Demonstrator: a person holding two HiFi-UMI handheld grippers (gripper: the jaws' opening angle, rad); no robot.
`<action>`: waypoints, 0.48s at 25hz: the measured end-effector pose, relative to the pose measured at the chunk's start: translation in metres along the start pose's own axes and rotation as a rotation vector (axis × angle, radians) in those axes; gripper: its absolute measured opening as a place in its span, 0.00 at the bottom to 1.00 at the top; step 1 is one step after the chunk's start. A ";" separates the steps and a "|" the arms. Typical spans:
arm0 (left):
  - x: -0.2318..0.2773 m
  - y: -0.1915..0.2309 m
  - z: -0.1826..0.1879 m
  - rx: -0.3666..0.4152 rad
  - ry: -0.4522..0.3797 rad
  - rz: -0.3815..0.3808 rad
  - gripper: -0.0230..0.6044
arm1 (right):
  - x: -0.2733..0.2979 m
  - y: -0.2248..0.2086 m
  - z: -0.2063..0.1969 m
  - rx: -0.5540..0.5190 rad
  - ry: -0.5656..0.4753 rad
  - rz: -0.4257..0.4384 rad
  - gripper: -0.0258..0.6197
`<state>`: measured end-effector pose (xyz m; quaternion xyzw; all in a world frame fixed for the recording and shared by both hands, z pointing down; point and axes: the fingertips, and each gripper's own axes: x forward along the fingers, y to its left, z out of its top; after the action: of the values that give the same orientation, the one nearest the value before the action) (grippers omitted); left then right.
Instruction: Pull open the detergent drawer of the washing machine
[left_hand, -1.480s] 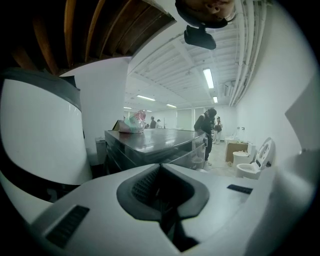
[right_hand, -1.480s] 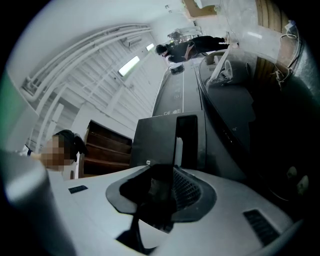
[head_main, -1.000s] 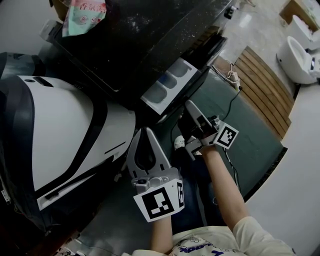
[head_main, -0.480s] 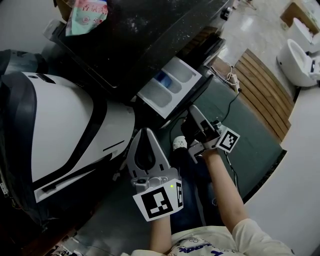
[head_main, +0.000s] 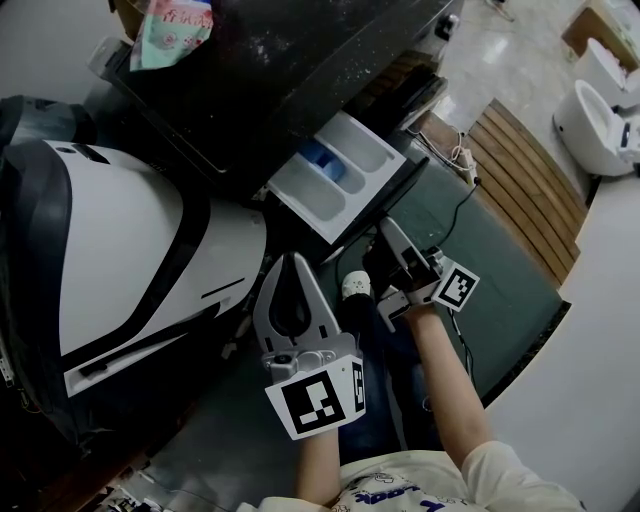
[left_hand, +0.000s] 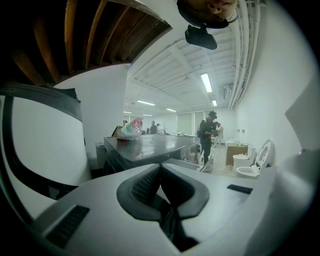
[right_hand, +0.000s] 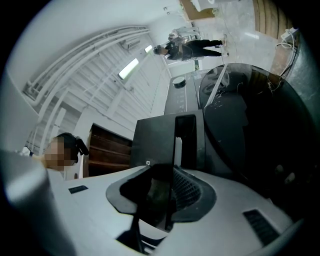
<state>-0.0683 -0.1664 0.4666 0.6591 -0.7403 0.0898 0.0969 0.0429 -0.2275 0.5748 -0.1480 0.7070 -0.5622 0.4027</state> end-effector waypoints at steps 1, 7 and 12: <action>-0.001 -0.001 0.001 0.000 -0.001 -0.001 0.06 | -0.001 0.000 0.000 0.001 -0.001 -0.002 0.27; -0.003 -0.003 0.003 0.001 -0.005 -0.006 0.06 | -0.010 0.004 0.001 0.001 0.000 -0.007 0.27; -0.005 -0.003 0.004 0.002 -0.008 -0.008 0.06 | -0.018 0.008 0.001 0.002 -0.009 -0.007 0.27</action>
<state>-0.0652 -0.1633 0.4619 0.6626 -0.7379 0.0877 0.0936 0.0573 -0.2138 0.5751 -0.1526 0.7041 -0.5635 0.4043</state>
